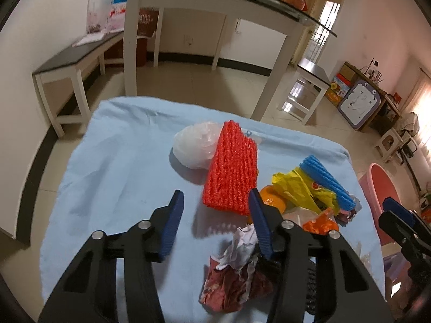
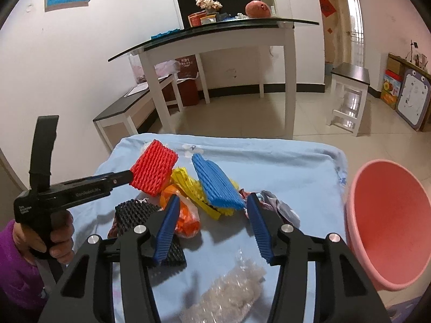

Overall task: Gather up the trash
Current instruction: 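Grasp the blue foam net with the right gripper while the left grasps the red net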

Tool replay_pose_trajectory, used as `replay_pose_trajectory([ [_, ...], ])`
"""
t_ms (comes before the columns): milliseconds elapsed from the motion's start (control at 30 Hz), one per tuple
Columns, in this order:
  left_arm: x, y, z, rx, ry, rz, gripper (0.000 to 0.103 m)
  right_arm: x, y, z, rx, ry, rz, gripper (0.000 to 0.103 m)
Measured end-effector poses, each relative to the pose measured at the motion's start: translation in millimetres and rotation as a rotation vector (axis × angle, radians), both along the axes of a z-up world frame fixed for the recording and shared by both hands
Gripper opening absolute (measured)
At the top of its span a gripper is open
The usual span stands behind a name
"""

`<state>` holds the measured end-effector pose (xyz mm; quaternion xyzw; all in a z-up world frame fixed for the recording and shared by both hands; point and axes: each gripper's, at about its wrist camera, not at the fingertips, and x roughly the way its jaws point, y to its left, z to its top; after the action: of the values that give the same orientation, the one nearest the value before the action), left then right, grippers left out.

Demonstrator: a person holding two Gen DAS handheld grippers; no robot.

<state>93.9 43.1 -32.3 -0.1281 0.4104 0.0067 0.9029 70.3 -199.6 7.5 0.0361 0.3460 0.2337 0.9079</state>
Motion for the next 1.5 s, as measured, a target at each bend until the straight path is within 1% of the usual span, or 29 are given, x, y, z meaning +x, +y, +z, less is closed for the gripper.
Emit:
replay_pose_trajectory([
  [67, 4.8, 1.7, -4.6, -0.015, 0.007, -0.003, 0.041, 6.6, 3.2, -1.7, 0.004, 0.009, 0.008, 0.049],
  [133, 7.3, 1.4, -6.4, -0.022, 0.007, -0.011, 0.034, 12.5, 6.1, -3.8, 0.001, 0.016, 0.013, 0.048],
  [200, 9.3, 0.7, -8.0, -0.025, 0.004, -0.023, 0.025, 18.7, 9.1, -6.9, -0.006, 0.024, 0.015, 0.048],
  [233, 9.3, 0.6, -8.8, -0.027, 0.003, -0.025, 0.016, 22.4, 10.3, -9.1, -0.006, 0.033, 0.015, 0.047],
  [267, 9.1, 0.6, -9.7, -0.031, 0.004, -0.026, 0.011, 24.9, 11.0, -10.5, -0.005, 0.04, 0.016, 0.047],
  [333, 7.8, 1.0, -9.8, -0.04, -0.001, -0.028, 0.009, 30.9, 14.8, -14.4, -0.008, 0.058, 0.02, 0.045],
  [433, 3.7, 1.0, -6.4, -0.041, -0.018, -0.039, 0.008, 35.9, 22.4, -20.3, -0.036, 0.07, 0.029, 0.04],
  [467, 2.0, 1.5, -4.8, -0.04, -0.026, -0.041, 0.007, 37.8, 24.2, -23.1, -0.043, 0.078, 0.032, 0.036],
  [500, -0.6, 2.1, -1.8, -0.041, -0.038, -0.044, 0.007, 39.1, 24.6, -25.4, -0.043, 0.088, 0.033, 0.029],
  [533, -2.7, 2.1, 0.3, -0.042, -0.048, -0.047, 0.007, 40.1, 24.2, -27.1, -0.039, 0.097, 0.032, 0.027],
  [600, -7.8, 1.7, 6.5, -0.041, -0.068, -0.051, 0.007, 41.1, 22.0, -30.0, -0.027, 0.111, 0.03, 0.016],
  [667, -11.5, 1.3, 11.1, -0.041, -0.081, -0.054, 0.007, 41.2, 21.1, -31.0, -0.026, 0.118, 0.027, 0.007],
  [767, -18.4, 0.6, 20.0, -0.045, -0.101, -0.053, 0.007, 37.0, 16.3, -27.4, -0.005, 0.115, 0.016, 0.006],
  [933, -28.7, -1.4, 38.4, -0.048, -0.137, -0.056, 0.007, 20.2, 1.2, -5.9, 0.05, 0.062, 0.0, 0.006],
  [1167, -43.7, -17.0, 63.4, -0.059, -0.19, -0.094, 0.007, -9.4, -37.2, 16.6, 0.111, 0.004, -0.076, 0.006],
  [1300, -44.4, -42.8, 70.3, -0.076, -0.197, -0.154, 0.007, -19.3, -65.9, 23.5, 0.123, -0.006, -0.149, 0.006],
  [1500, -37.0, -107.3, 77.3, -0.085, -0.202, -0.288, 0.007, -33.9, -124.8, 21.6, 0.112, -0.007, -0.3, 0.006],
])
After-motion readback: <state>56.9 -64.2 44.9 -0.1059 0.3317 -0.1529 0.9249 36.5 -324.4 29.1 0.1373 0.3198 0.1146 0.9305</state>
